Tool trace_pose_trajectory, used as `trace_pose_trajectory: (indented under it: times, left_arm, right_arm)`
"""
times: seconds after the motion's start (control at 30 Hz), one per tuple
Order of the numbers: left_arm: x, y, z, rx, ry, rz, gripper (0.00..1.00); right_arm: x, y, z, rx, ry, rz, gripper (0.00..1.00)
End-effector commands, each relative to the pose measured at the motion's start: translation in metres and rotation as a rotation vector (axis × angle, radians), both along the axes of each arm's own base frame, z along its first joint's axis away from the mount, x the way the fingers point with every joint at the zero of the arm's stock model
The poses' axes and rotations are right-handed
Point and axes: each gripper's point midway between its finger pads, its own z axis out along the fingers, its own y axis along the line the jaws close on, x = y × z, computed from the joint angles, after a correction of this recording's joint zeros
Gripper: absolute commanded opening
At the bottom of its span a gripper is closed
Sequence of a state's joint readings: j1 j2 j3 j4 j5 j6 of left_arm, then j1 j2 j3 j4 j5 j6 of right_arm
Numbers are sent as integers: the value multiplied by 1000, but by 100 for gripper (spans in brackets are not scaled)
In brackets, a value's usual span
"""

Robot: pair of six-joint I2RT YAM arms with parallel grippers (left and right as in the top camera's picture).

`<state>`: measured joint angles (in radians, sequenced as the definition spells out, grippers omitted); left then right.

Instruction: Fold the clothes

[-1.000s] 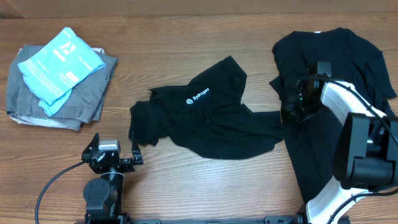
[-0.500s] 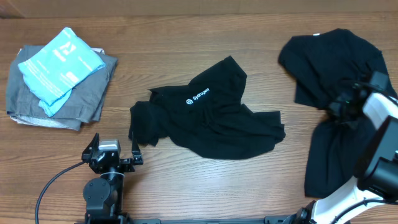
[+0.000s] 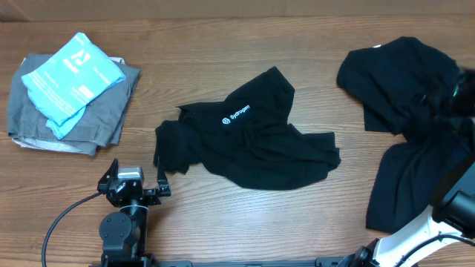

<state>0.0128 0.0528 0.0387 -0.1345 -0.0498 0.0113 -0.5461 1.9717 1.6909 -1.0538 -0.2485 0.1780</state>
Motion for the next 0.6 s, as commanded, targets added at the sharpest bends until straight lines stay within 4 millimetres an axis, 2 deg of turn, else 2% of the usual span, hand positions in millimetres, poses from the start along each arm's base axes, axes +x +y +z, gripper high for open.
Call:
trace_pose_trajectory:
  times: [0.0, 0.03, 0.1, 0.13, 0.27, 0.4, 0.57]
  left_arm:
    - [0, 2, -1, 20, 0, 8, 100]
    - [0, 2, -1, 20, 0, 8, 100]
    - [0, 2, -1, 20, 0, 8, 100]
    - [0, 2, -1, 20, 0, 8, 100]
    - [0, 2, -1, 20, 0, 8, 100]
    - [0, 2, -1, 20, 0, 8, 100]
    - [0, 2, -1, 20, 0, 8, 100]
  right_arm:
    - [14, 34, 30, 40, -45, 105, 50]
    - [13, 46, 28, 51, -25, 126, 49]
    - [10, 62, 19, 58, 19, 157, 31]
    - [9, 69, 14, 53, 39, 172, 25]
    - [9, 90, -21, -3, 122, 232, 24]
    - [15, 100, -59, -50, 172, 272, 24]
    - [17, 110, -99, -25, 233, 298, 24]
